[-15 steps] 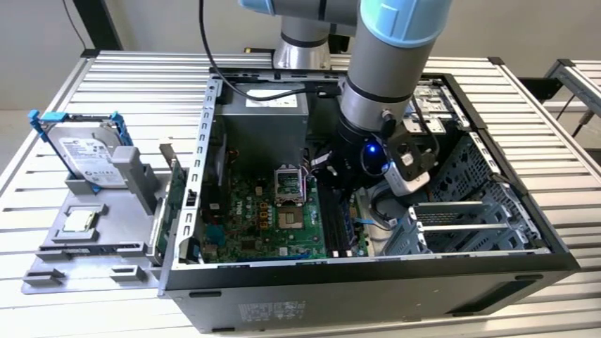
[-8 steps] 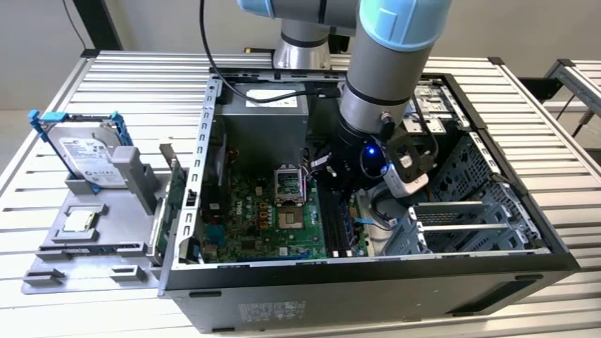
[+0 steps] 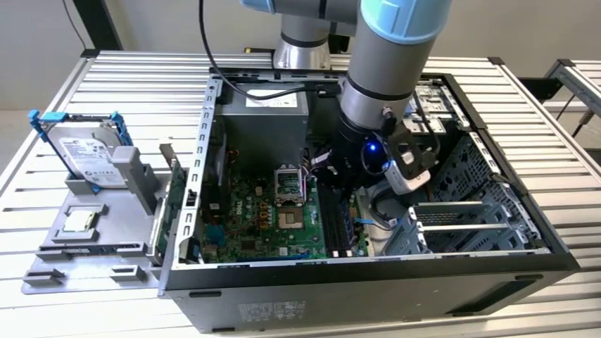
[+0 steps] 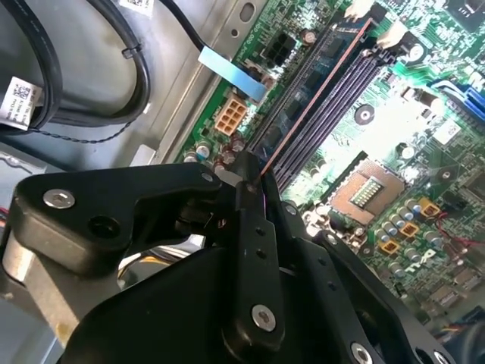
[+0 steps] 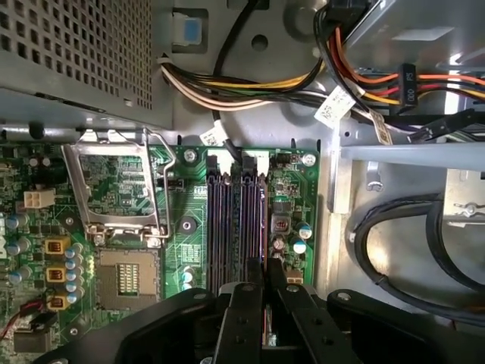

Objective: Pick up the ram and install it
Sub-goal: 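Insert the ram into the slot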

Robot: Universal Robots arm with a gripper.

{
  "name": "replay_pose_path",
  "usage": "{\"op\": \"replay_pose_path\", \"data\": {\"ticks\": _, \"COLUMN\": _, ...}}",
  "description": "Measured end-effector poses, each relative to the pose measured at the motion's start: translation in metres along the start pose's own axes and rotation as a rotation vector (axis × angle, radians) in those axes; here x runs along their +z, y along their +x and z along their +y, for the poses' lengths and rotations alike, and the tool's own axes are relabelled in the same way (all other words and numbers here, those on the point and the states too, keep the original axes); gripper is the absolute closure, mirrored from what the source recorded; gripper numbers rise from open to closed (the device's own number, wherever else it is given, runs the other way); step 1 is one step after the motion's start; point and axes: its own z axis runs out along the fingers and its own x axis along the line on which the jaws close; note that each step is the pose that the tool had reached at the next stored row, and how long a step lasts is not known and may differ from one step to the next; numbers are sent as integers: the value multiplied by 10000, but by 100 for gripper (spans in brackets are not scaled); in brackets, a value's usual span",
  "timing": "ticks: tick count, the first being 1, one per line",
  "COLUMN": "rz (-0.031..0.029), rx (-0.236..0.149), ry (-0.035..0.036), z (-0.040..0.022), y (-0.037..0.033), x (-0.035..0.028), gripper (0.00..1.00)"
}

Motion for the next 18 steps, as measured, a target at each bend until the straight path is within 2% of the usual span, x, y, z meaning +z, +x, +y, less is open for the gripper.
{"op": "replay_pose_path", "data": {"ticks": 2, "rz": 0, "rx": 2, "ry": 32, "z": 6, "y": 0, "x": -3, "gripper": 100}}
{"op": "replay_pose_path", "data": {"ticks": 18, "rz": 7, "rx": 266, "ry": 34, "z": 18, "y": 7, "x": 44, "gripper": 100}}
